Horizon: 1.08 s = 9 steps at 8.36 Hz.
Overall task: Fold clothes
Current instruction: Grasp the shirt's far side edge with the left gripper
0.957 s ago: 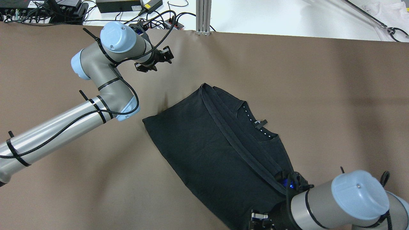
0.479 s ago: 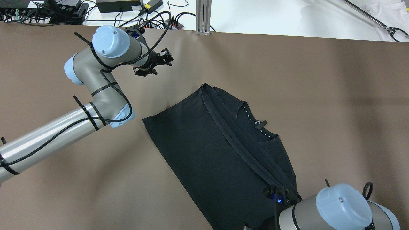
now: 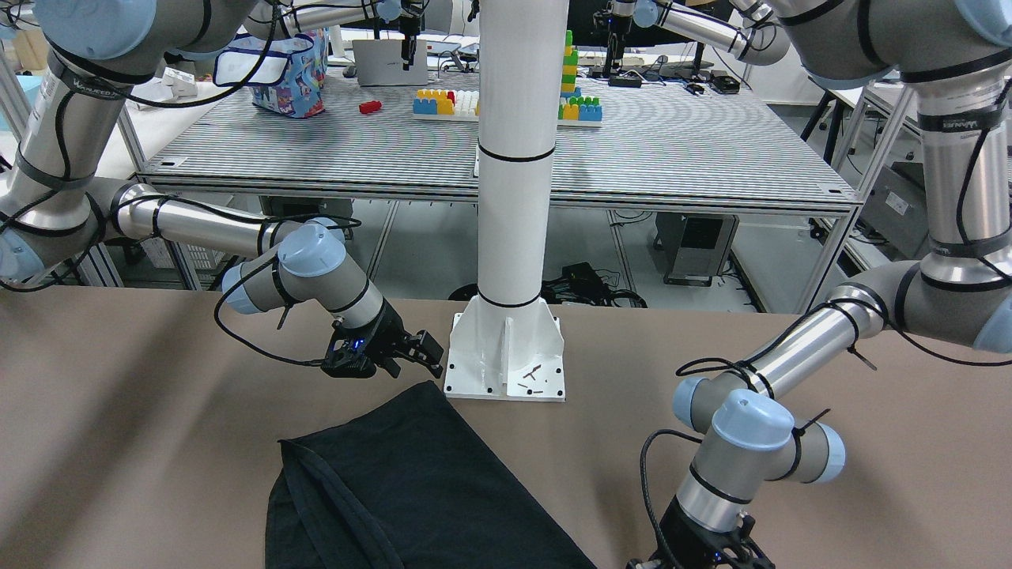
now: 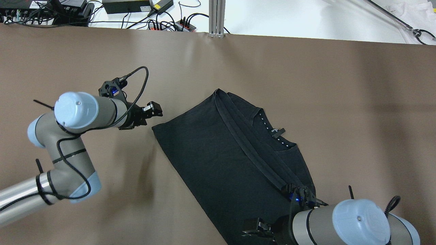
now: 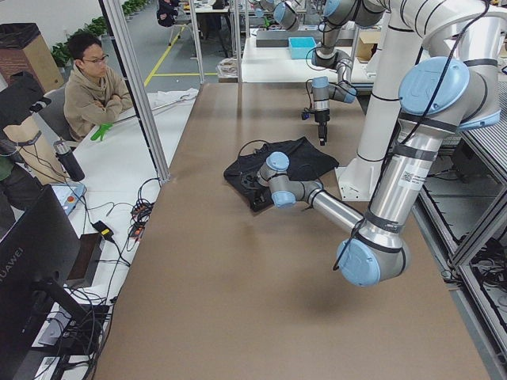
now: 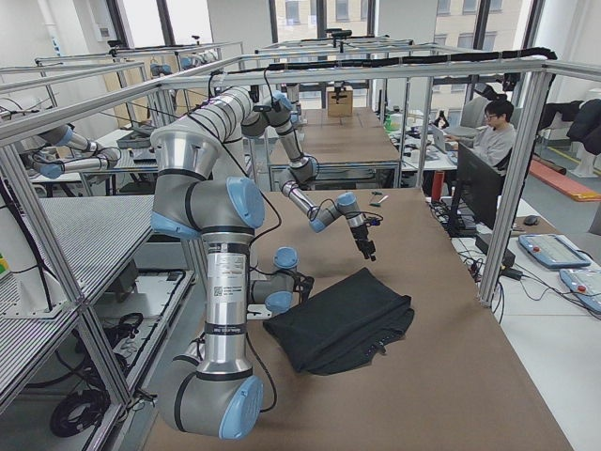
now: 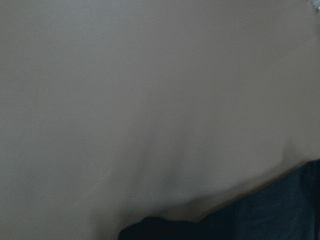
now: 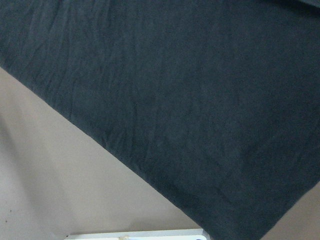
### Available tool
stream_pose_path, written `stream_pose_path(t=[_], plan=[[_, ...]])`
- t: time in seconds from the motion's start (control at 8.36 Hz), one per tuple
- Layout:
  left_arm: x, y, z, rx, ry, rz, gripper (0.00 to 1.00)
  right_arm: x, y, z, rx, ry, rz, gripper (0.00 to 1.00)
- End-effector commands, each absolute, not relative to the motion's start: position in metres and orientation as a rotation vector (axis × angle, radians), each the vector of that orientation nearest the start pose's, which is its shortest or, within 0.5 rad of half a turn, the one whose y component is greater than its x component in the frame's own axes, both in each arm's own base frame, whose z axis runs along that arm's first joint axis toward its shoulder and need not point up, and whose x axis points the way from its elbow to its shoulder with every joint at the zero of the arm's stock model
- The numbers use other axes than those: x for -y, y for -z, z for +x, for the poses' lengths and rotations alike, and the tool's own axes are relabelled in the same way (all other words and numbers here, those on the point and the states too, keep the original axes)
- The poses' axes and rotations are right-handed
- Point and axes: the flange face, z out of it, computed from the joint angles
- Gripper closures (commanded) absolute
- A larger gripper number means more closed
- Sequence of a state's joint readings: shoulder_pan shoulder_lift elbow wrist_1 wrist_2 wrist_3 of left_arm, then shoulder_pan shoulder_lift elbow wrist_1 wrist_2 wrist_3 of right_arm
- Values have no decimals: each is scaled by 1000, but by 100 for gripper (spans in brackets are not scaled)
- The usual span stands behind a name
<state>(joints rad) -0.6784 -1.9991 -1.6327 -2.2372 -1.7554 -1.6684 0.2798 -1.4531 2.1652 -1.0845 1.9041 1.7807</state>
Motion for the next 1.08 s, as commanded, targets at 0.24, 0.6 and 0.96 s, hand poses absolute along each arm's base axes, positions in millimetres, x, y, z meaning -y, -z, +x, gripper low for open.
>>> stream_pose_path(t=[0.24, 0.6, 0.96], plan=[[451, -351, 488, -1100, 565, 180, 31, 240, -276, -426, 1190, -283, -185, 5], [468, -339, 491, -1109, 555, 203, 100, 244, -280, -427, 1181, -296, -178, 5], [513, -354, 450, -1068, 460, 241, 100, 245, -281, -428, 1180, -314, -155, 5]])
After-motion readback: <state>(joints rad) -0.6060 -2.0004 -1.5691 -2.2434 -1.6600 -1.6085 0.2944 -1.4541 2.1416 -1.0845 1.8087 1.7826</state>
